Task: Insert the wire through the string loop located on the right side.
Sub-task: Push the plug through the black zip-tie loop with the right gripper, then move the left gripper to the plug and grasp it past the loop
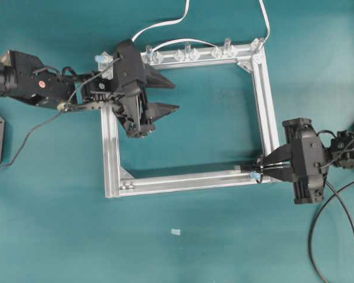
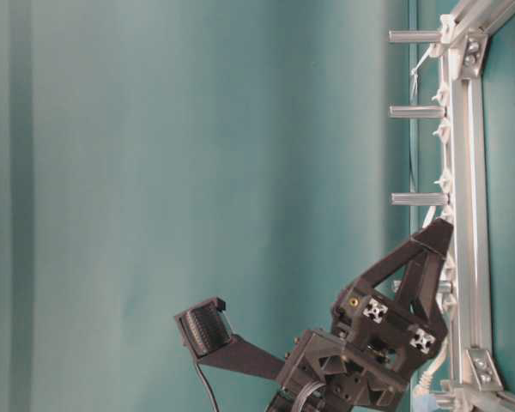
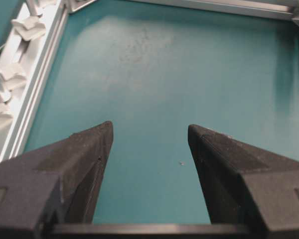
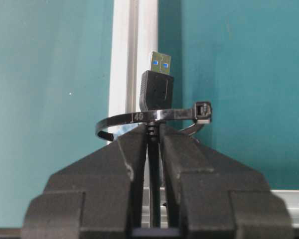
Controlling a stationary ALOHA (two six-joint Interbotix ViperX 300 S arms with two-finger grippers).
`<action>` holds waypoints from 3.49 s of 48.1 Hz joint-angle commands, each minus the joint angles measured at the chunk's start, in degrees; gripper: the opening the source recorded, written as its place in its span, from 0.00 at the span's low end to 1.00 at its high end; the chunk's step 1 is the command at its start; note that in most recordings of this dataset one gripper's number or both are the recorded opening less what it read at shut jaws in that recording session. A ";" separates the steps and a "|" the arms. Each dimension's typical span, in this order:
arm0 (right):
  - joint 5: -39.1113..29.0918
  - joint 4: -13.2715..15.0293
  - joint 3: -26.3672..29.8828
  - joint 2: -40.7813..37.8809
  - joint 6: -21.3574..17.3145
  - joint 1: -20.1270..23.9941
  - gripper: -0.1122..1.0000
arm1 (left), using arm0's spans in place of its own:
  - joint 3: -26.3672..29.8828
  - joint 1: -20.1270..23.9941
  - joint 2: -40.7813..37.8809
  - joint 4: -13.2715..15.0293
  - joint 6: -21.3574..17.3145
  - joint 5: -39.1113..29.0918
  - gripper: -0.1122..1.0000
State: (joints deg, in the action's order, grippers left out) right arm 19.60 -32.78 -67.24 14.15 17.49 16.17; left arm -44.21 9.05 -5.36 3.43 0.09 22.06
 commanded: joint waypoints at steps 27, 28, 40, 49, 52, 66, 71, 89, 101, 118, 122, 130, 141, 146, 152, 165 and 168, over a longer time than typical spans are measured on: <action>0.44 0.18 0.88 0.44 0.09 -0.18 0.21 | 2.37 -7.47 -0.97 0.00 0.18 -1.05 0.68; 0.44 0.18 0.88 0.44 0.09 -0.18 0.21 | 2.46 -7.91 -0.97 0.00 0.18 -1.41 0.68; 0.44 0.09 0.88 0.35 0.09 -0.18 0.21 | 4.13 -12.92 -1.05 0.00 0.26 -5.63 0.68; 0.44 0.09 0.79 0.44 0.09 -0.18 0.21 | 5.36 -14.85 -1.14 0.00 0.26 -7.65 0.68; 0.35 0.18 0.79 0.44 0.09 -0.18 0.21 | 5.63 -15.03 -1.23 0.00 0.26 -7.82 0.68; 0.44 0.18 0.79 0.44 0.09 -0.18 0.21 | 8.70 -15.03 -3.96 0.09 0.26 -7.91 0.68; 0.44 0.18 0.79 0.44 0.09 -0.18 0.21 | 12.13 -15.03 -6.24 0.00 0.18 -7.91 0.68; 1.05 0.18 0.70 0.44 0.09 -0.18 0.21 | 26.54 -14.94 -17.31 0.00 0.18 -10.46 0.75; 1.58 0.18 0.62 0.44 0.09 -0.18 0.21 | 31.11 -14.33 -20.83 0.00 0.18 -11.07 0.81; 1.58 0.09 0.62 0.44 0.18 -0.18 0.21 | 32.78 -13.54 -21.01 0.00 0.00 -11.34 0.80; 1.67 0.18 0.53 0.35 0.18 -0.18 0.21 | 32.96 -13.54 -21.01 0.00 0.00 -11.25 0.80; 1.58 0.09 0.18 0.44 0.09 -0.18 0.21 | 33.40 -13.71 -21.01 0.00 0.00 -11.25 0.77; 1.67 0.09 0.18 0.35 0.09 -0.18 0.21 | 33.75 -14.50 -21.45 0.00 0.09 -11.34 0.40; 2.20 0.18 0.00 0.44 0.09 -0.18 0.21 | 34.10 -15.12 -21.97 -0.09 0.18 -11.34 0.30; 2.72 0.09 0.00 0.44 0.09 -0.18 0.21 | 35.24 -15.38 -22.41 -0.09 0.18 -11.69 0.30; 2.81 0.09 -0.26 0.35 0.26 -0.18 0.21 | 35.77 -15.29 -22.41 0.00 0.18 -12.92 0.30; 3.08 0.18 -0.35 0.35 0.26 -0.18 0.21 | 35.77 -15.38 -22.41 -0.09 0.18 -13.18 0.30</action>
State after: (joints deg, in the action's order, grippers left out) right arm 21.53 -32.70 -67.94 14.15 17.67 16.26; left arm -10.11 -5.36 -28.83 3.43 0.09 8.96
